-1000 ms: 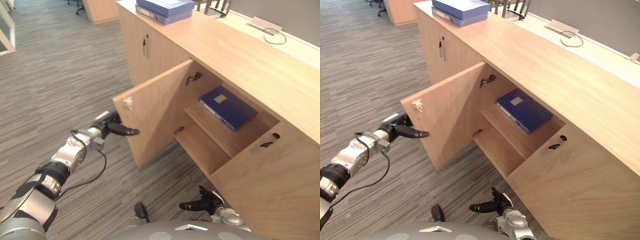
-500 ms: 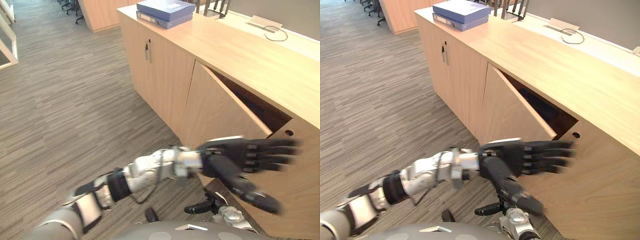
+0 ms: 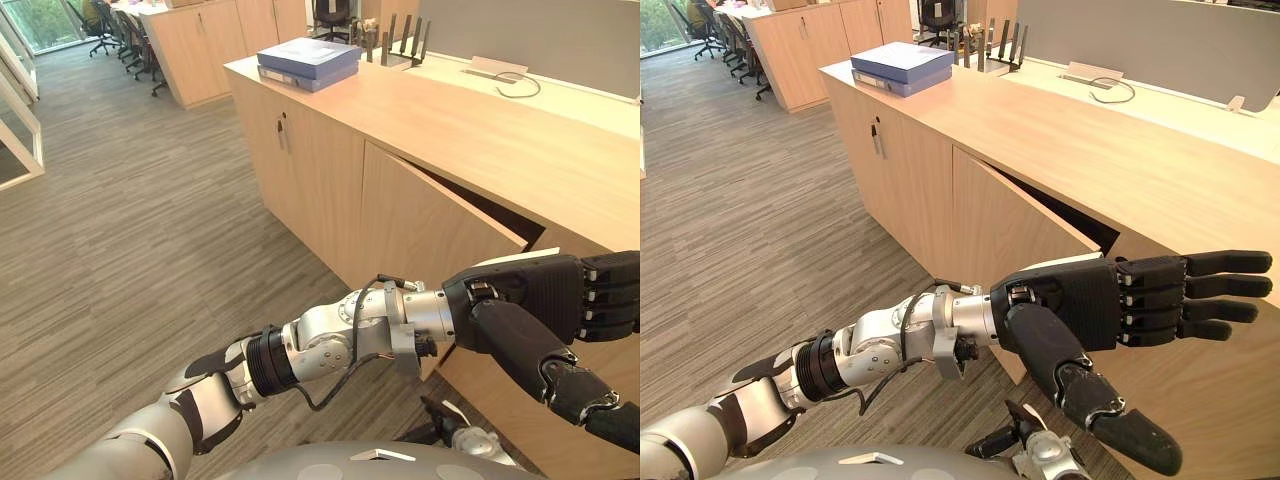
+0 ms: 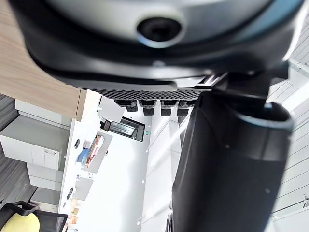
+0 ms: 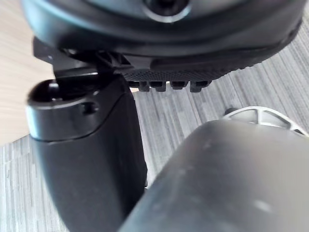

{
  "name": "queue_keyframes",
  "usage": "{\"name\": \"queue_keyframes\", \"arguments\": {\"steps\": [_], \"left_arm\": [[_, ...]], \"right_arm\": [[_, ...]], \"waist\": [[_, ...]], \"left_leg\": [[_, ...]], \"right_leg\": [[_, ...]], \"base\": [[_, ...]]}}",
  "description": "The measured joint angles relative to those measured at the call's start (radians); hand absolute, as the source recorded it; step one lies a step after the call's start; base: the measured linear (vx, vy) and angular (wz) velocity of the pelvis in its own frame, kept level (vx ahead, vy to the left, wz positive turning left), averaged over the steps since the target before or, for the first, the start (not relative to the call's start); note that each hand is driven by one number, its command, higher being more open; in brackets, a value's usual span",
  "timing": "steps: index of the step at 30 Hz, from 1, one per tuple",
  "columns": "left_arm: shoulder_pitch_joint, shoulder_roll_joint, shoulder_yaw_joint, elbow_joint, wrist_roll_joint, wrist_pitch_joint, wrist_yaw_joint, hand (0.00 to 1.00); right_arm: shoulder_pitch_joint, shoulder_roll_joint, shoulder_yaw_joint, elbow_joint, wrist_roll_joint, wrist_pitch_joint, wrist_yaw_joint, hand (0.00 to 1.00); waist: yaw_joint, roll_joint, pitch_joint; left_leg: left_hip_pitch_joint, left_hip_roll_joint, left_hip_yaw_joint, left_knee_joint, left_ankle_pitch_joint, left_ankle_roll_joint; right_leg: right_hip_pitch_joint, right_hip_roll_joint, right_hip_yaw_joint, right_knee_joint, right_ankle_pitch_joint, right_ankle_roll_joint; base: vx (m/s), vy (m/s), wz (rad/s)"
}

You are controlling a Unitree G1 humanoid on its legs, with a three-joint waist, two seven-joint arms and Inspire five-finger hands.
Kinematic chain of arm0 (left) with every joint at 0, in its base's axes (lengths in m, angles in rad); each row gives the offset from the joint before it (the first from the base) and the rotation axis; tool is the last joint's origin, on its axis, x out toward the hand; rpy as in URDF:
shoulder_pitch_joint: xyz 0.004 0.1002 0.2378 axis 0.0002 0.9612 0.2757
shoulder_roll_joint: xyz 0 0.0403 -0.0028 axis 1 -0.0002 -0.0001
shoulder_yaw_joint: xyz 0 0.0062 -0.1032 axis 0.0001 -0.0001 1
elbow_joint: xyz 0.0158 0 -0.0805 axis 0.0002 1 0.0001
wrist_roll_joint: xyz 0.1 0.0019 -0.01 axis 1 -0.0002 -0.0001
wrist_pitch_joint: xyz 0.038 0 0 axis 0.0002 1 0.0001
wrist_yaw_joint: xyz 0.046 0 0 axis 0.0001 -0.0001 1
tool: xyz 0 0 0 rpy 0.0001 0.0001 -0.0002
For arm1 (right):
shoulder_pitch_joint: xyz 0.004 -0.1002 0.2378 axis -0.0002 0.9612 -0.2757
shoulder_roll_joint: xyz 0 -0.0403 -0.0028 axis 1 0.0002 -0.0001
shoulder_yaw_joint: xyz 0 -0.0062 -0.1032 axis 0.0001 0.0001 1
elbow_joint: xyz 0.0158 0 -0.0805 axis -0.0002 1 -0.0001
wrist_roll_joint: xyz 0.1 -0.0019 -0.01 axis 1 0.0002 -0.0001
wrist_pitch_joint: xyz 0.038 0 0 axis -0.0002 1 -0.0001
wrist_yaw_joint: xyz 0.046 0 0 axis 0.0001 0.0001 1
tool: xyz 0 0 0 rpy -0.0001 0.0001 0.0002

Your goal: Walk over to the cabinet, pick up the folder, carry it to the office cabinet, place the folder inside the office cabinet, then close the office cabinet door

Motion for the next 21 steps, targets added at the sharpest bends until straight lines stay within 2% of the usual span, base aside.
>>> {"name": "queue_keyframes", "arguments": {"steps": [13,15,21], "left_arm": [[0.020,-0.001,0.001,0.017,0.003,0.000,0.036,1.00],[0.061,-0.005,0.003,0.039,0.003,-0.008,0.035,1.00],[0.230,0.020,0.058,0.257,0.041,-0.010,0.042,1.00]], "right_arm": [[-0.001,0.000,0.011,0.003,-0.001,-0.001,-0.014,1.00],[0.000,0.000,0.010,0.003,0.000,-0.002,-0.014,1.00],[0.006,0.004,-0.005,0.020,0.008,-0.006,-0.014,1.00]], "waist": [[0.001,-0.008,0.000],[0.001,-0.008,-0.001],[0.003,-0.012,0.001]], "left_leg": [[0.007,0.000,-0.005,0.000,0.000,0.000],[0.008,0.000,-0.005,0.000,0.000,0.000],[0.007,0.001,-0.008,0.000,0.001,0.002]], "right_leg": [[0.012,0.001,-0.007,-0.002,0.000,0.000],[0.013,0.001,-0.007,-0.002,0.000,0.000],[0.013,0.003,-0.007,-0.001,0.000,0.001]], "base": [[0.00,0.000,0.00],[0.00,0.000,0.00],[0.00,0.000,0.00]]}}
